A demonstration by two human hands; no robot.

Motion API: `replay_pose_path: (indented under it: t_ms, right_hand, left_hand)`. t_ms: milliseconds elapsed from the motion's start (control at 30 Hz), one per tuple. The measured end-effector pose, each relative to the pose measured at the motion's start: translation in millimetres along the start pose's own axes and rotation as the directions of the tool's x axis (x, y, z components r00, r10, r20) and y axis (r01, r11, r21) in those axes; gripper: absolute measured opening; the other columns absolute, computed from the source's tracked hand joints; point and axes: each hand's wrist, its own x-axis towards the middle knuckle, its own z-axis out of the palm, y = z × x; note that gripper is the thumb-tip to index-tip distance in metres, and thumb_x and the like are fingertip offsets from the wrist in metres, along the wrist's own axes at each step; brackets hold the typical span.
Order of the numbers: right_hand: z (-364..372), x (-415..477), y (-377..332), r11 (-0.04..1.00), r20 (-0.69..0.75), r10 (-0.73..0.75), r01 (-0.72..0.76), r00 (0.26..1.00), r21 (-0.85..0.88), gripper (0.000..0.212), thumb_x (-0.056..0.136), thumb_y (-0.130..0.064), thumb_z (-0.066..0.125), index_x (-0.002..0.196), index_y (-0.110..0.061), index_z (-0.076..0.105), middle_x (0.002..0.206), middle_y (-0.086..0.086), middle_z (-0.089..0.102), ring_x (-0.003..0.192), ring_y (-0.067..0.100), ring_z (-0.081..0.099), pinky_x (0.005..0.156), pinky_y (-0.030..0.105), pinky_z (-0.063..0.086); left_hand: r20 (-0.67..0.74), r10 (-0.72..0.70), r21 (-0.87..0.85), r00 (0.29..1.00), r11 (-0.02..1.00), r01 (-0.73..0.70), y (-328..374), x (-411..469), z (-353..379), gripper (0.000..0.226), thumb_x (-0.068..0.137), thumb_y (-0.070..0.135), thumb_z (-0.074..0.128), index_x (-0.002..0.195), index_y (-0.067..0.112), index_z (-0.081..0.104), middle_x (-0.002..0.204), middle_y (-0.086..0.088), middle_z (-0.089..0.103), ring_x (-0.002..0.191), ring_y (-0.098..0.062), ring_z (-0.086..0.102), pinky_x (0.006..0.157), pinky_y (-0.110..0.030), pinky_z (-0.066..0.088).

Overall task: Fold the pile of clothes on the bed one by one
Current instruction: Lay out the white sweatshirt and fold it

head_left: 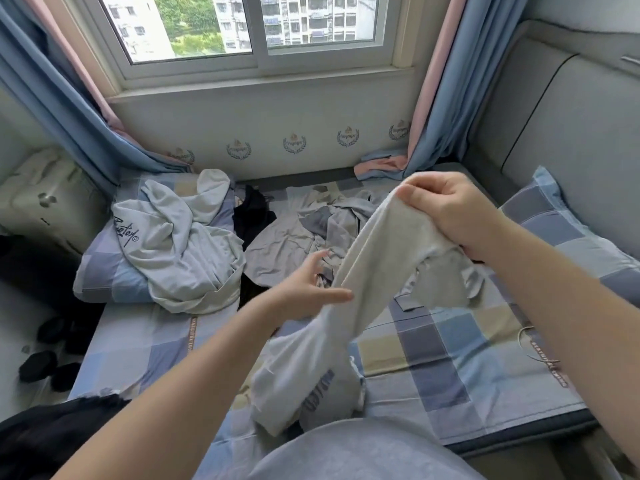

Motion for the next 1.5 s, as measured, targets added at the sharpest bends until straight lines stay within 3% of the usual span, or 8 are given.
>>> replay_pose_path:
  t_ms: [200, 567, 767, 1000, 1167, 1300, 1400, 1500]
  right_hand:
    - [14.9, 27.4, -30.3, 0.997, -0.016, -0.039, 0.04, 0.999, 0.064, 0.024, 0.097, -0.019, 0.065, 0.077, -0.023, 0.077, 0.076, -0.005, 0.071, 0.075, 0.005, 0.064, 0.068, 0.019, 0.054]
    - [-6.5, 44.1, 15.9, 0.952, -0.304, -0.091, -0.007, 0.948, -0.307, 0.018, 0.097, -0.029, 0.062, 0.112, -0.02, 0.065, 0.104, -0.009, 0.068, 0.094, 0.003, 0.062, 0.085, 0.02, 0.047]
    - [74.8, -45.4, 96.8, 0.951, 0.225, 0.31, -0.302, 0.924, -0.067, 0.071, 0.078, -0.061, 0.075, 0.138, -0.042, 0.04, 0.139, -0.014, 0.051, 0.13, 0.003, 0.047, 0.105, 0.031, 0.045]
    - [95.1, -58.8, 146.2, 0.88, 0.308, 0.474, -0.449, 0.825, -0.153, 0.029, 0.101, -0.02, 0.059, 0.116, 0.003, 0.069, 0.119, 0.018, 0.071, 0.111, 0.023, 0.066, 0.097, 0.035, 0.051]
    - [50.0, -52.6, 123.8, 0.93, 0.163, 0.358, -0.334, 0.92, -0.154, 0.034, 0.104, -0.019, 0.053, 0.08, 0.004, 0.061, 0.069, -0.005, 0.059, 0.067, 0.008, 0.05, 0.063, 0.025, 0.039]
    - [28.6, -43.4, 89.1, 0.964, 0.11, 0.238, -0.221, 0.965, -0.15, 0.038, 0.104, -0.021, 0.053, 0.089, 0.013, 0.059, 0.073, 0.008, 0.049, 0.069, 0.02, 0.041, 0.065, 0.036, 0.032]
    - [24.6, -37.4, 62.8, 0.977, 0.087, 0.165, -0.15, 0.983, -0.153, 0.045, 0.102, -0.028, 0.056, 0.094, 0.016, 0.058, 0.069, 0.007, 0.043, 0.066, 0.022, 0.037, 0.064, 0.039, 0.03]
    - [20.3, -32.2, 36.8, 0.989, 0.089, 0.128, -0.121, 0.988, -0.08, 0.046, 0.102, -0.03, 0.057, 0.101, 0.017, 0.059, 0.081, 0.01, 0.051, 0.076, 0.023, 0.044, 0.071, 0.039, 0.035]
  left_hand:
    - [-0.038, 0.105, -0.018, 0.994, 0.994, -0.106, -11.8, 10.5, 47.8, 0.026, 0.1, 0.034, 0.06, 0.117, 0.016, 0.067, 0.115, -0.004, 0.072, 0.109, -0.023, 0.068, 0.1, -0.052, 0.051]
    - [-0.348, 0.112, -0.48, 0.931, 0.831, -0.28, 38.4, -16.5, 6.3, 0.027, 0.106, 0.02, 0.048, 0.111, -0.001, 0.064, 0.097, -0.019, 0.069, 0.085, -0.029, 0.065, 0.073, -0.041, 0.056]
    - [-0.337, 0.063, -0.71, 0.94, 0.639, -0.297, 66.1, -23.3, -6.0, 0.022, 0.105, 0.027, 0.052, 0.103, 0.01, 0.066, 0.083, -0.007, 0.072, 0.073, -0.018, 0.071, 0.061, -0.033, 0.059]
    - [-0.384, 0.063, -0.752, 0.921, 0.557, -0.352, 81.9, -25.4, -16.4, 0.025, 0.105, 0.027, 0.053, 0.091, 0.015, 0.071, 0.08, -0.005, 0.074, 0.074, -0.017, 0.073, 0.062, -0.031, 0.059]
    - [-0.552, -0.076, -0.622, 0.83, 0.701, -0.35, 64.4, -19.9, -44.2, 0.02, 0.105, 0.024, 0.052, 0.102, 0.014, 0.069, 0.091, -0.007, 0.072, 0.081, -0.018, 0.071, 0.065, -0.031, 0.058]
    - [-0.459, -0.147, -0.269, 0.876, 0.963, 0.02, 29.0, -13.6, -54.9, 0.031, 0.101, 0.034, 0.058, 0.118, 0.009, 0.064, 0.117, -0.015, 0.065, 0.104, -0.029, 0.065, 0.078, -0.04, 0.059]
    - [-0.324, -0.204, 0.191, 0.924, 0.942, 0.275, 14.2, -14.4, -49.1, 0.057, 0.094, 0.051, 0.062, 0.129, 0.006, 0.056, 0.111, -0.009, 0.063, 0.099, -0.022, 0.063, 0.08, -0.036, 0.053]
    - [-0.259, -0.024, 0.462, 0.966, 0.875, 0.145, 14.0, -11.9, -34.2, 0.089, 0.081, 0.063, 0.071, 0.151, 0.023, 0.034, 0.15, -0.004, 0.044, 0.132, -0.02, 0.047, 0.098, -0.032, 0.04]
